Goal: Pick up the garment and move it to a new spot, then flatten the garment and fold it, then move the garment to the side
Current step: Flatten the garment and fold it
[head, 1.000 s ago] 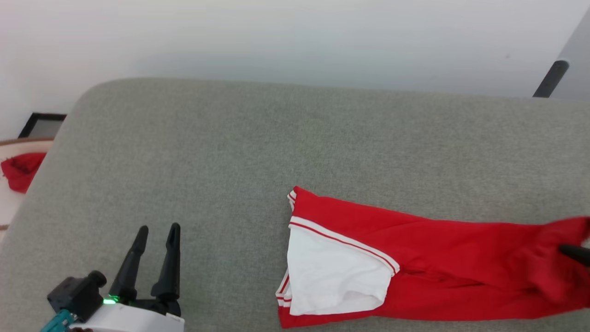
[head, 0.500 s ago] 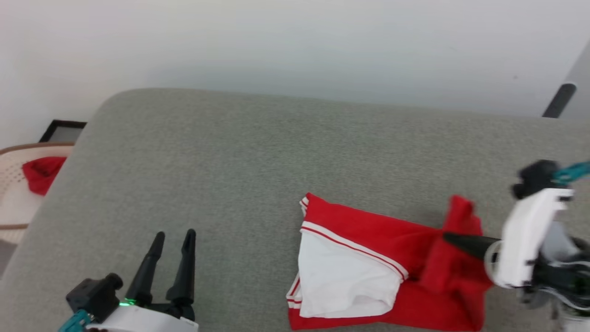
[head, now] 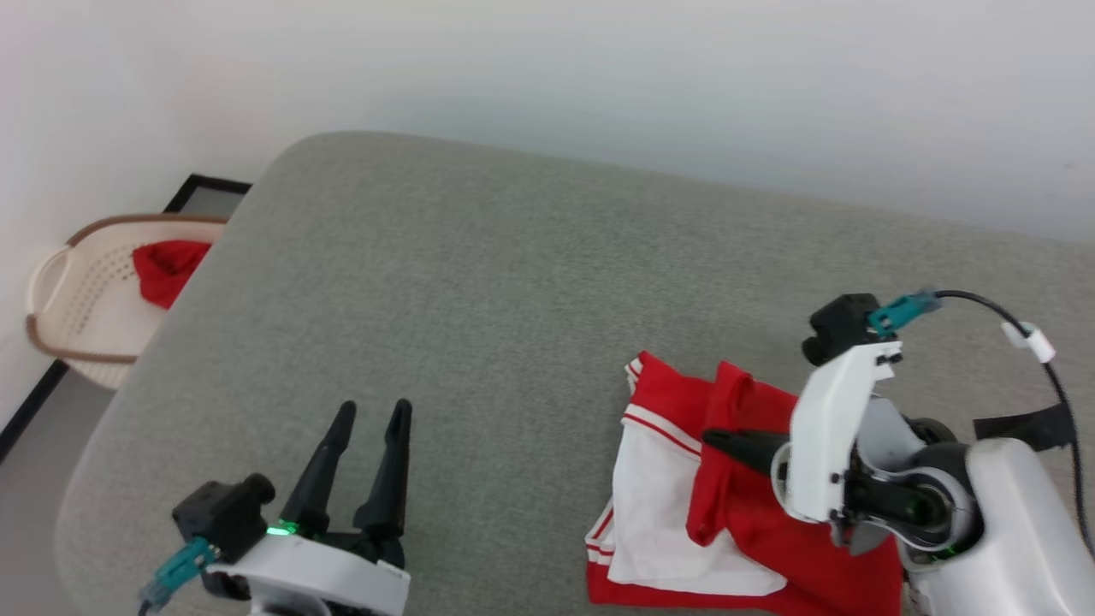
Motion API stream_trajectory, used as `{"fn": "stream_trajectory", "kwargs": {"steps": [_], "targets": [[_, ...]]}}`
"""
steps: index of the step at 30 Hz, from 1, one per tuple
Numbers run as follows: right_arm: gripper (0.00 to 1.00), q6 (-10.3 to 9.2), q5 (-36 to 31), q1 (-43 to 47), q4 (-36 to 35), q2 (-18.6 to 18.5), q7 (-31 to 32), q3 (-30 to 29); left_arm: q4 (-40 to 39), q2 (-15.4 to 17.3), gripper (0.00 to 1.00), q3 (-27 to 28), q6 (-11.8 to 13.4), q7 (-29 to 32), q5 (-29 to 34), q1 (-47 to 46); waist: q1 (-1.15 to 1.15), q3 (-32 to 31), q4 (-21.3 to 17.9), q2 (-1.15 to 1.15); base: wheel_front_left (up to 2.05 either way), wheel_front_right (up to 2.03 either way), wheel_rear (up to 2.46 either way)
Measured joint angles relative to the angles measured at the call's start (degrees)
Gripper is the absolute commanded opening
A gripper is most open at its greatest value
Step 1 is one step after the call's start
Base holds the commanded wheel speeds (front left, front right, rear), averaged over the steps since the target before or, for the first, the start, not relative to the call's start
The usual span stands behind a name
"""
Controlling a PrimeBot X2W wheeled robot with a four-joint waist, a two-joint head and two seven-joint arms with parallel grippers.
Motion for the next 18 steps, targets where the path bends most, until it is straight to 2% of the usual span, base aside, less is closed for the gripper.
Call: {"fn": "stream_trajectory", "kwargs": {"steps": [12, 14, 16, 18], "targets": [[0.00, -0.01, -0.5, -6.4, 14.3, 0.6, -10.5, 8.3, 1.4, -0.8, 1.00, -2.0, 0.0, 0.0, -0.7, -3.2, 0.00, 1.8, 2.9, 0.00, 0.00, 0.00, 0.00], [0.44, -0.01, 0.1, -7.1, 15.9, 0.6, -11.7, 9.7, 1.6, -0.9, 1.00, -2.1, 0.0, 0.0, -0.9, -3.3, 0.00, 1.9, 2.9, 0.00, 0.00, 0.00, 0.00], [0.99, -0.01, 0.8, -7.8, 16.8, 0.5, -13.2, 11.1, 1.6, -0.9, 1.00, -2.1, 0.0, 0.0, -1.0, -3.6, 0.00, 2.0, 2.7, 0.00, 0.00, 0.00, 0.00], [1.00, -0.01, 2.1, -8.8, 17.7, 0.3, -14.3, 12.0, 1.7, -0.9, 1.00, -2.0, 0.0, 0.0, -1.2, -3.7, 0.00, 2.0, 2.6, 0.00, 0.00, 0.00, 0.00]]}}
